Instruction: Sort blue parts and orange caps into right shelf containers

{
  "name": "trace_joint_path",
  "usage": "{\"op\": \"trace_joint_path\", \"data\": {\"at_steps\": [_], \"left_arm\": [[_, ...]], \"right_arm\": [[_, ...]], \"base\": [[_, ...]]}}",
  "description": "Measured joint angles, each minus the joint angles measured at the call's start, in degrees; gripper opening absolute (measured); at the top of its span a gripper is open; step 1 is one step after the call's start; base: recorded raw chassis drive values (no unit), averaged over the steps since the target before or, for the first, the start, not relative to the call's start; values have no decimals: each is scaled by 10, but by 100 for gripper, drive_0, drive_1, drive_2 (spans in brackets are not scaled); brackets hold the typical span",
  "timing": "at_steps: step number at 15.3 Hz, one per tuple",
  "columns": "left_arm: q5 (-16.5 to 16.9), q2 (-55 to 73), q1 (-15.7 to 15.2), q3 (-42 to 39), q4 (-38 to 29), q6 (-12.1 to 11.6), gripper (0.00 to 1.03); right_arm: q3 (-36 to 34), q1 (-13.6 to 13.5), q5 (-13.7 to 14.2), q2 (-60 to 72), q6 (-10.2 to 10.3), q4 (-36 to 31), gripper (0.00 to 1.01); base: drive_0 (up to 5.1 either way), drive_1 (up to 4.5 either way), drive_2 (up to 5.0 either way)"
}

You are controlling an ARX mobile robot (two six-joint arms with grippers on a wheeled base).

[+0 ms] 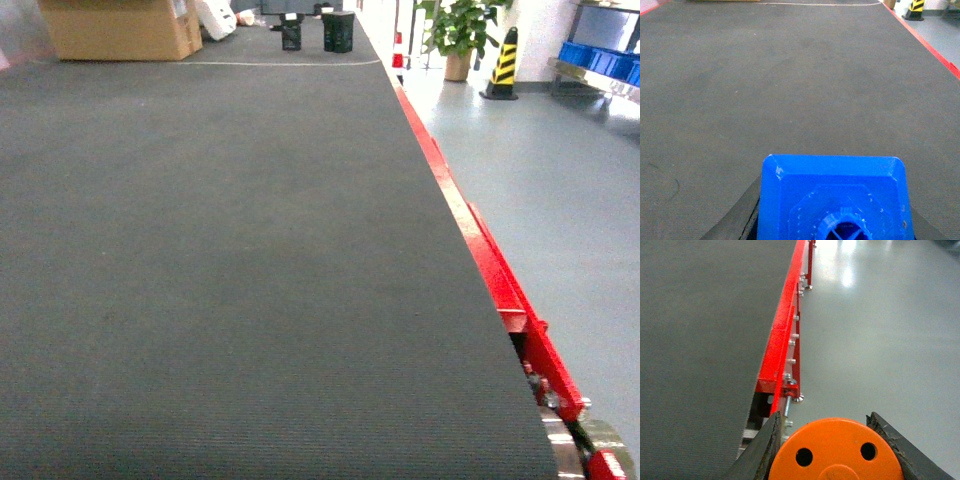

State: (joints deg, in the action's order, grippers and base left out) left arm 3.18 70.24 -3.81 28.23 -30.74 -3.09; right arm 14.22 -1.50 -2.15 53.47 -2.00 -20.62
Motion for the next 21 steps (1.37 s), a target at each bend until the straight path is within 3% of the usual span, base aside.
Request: {"op": "trace_joint_path", "data": {"at_steps": [21], "left_arm": [[1,-2,2,0,-1,0,45]], "right_arm": [[0,0,0,-2,0,0,44]], "base": [[496,-298,-177]]}}
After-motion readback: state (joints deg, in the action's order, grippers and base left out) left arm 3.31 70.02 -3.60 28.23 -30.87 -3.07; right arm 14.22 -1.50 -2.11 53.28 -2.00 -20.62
